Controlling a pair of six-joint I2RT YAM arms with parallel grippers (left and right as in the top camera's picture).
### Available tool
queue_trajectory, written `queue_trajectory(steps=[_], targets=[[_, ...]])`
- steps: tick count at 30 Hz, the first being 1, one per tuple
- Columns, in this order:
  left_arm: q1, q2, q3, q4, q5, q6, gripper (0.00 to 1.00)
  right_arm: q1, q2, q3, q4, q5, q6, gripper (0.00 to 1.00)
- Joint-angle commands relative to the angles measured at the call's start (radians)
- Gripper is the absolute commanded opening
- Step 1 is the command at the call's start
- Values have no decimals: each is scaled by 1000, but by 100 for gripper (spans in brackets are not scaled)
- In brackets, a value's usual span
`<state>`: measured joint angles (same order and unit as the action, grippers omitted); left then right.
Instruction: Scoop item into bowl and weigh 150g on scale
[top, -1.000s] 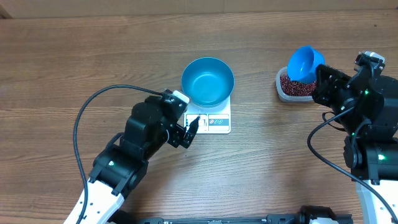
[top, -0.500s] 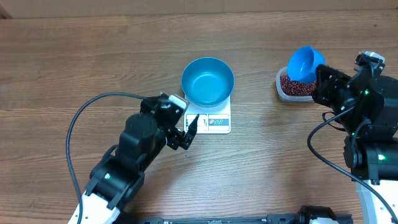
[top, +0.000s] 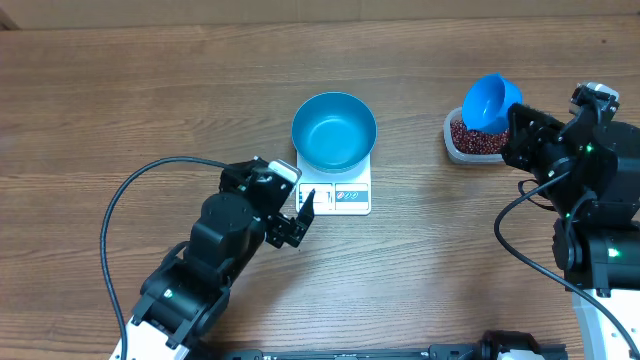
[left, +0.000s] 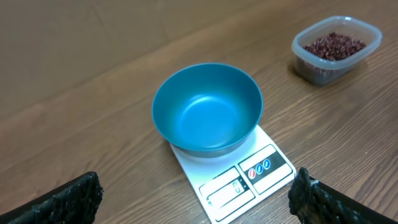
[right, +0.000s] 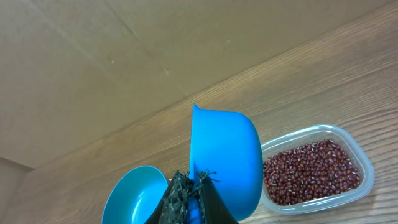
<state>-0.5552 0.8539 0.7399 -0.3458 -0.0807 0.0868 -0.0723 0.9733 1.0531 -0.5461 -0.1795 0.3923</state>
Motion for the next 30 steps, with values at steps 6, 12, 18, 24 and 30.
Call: queue_trajectory(steps=[6, 12, 18, 24, 30], targets=[[-3, 51, -3, -1, -16, 22, 100, -7, -7, 35, 14, -5, -1, 4], [-2, 68, -3, -2, -16, 22, 99, -7, -7, 35, 13, -5, -1, 4], [-2, 80, -3, -2, -16, 22, 100, -7, -7, 35, 13, -5, -1, 4], [-2, 100, -3, -17, -16, 22, 99, -7, -7, 35, 13, -5, -1, 4], [-2, 136, -3, -25, -16, 22, 100, -7, -7, 35, 13, -5, -1, 4]])
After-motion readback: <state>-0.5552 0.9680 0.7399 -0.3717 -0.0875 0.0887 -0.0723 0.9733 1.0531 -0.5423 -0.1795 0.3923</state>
